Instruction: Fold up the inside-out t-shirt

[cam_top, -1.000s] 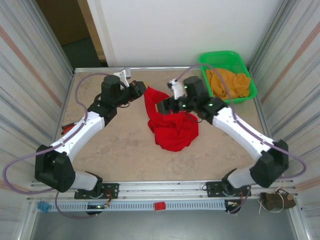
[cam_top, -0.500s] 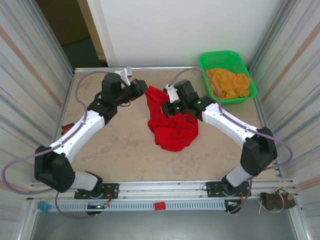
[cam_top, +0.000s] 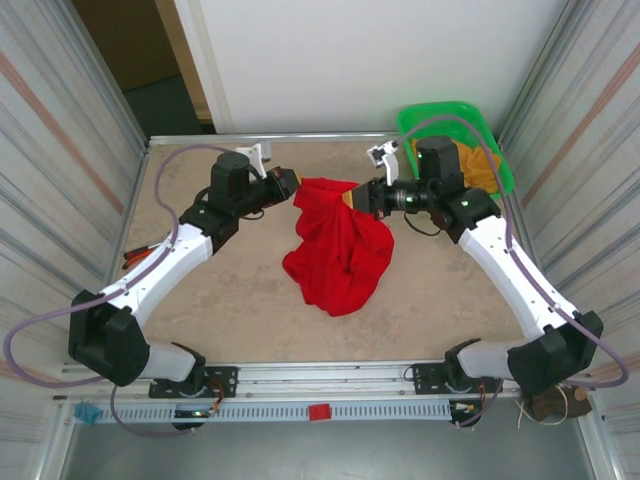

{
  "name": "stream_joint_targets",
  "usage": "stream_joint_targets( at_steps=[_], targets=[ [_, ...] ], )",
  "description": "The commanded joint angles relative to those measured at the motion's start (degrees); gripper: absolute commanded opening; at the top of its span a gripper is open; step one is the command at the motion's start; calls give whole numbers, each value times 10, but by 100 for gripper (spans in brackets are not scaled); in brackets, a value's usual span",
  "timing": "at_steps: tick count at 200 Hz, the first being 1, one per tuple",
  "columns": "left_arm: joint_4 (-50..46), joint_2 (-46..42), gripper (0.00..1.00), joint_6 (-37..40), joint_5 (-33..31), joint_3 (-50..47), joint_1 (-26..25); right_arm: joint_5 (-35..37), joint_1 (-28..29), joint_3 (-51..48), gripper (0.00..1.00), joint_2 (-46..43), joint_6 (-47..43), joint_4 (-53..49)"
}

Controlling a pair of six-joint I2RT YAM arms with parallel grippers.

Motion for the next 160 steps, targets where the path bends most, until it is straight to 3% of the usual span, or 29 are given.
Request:
stream_joint_targets(
  at_steps=[1,29,45,69,110,131,160],
  targets=[
    [-49,-2,0,53,-72,7,23,-109,-24,30,0,-31,60,94],
    [-50,-23,40,89,-62,11,30,-113,-34,58,0,-13,75,101],
    [-52,-47,52,114,-49,3,31,-112,-39,70,0,-1,77,97],
    [-35,-87,57,131,-40,-34,10,-102,-41,77,0,10,82,95],
    [49,-131,64,177,-86,-117,-108,-89,-41,70,0,17,89,102],
    [103,-112,66,197,-108,-135,-162,-88,-41,63,0,23,100,115],
    [125,-41,68,193,-125,-102,-190,-87,-31,49,0,31,118,138]
  ],
)
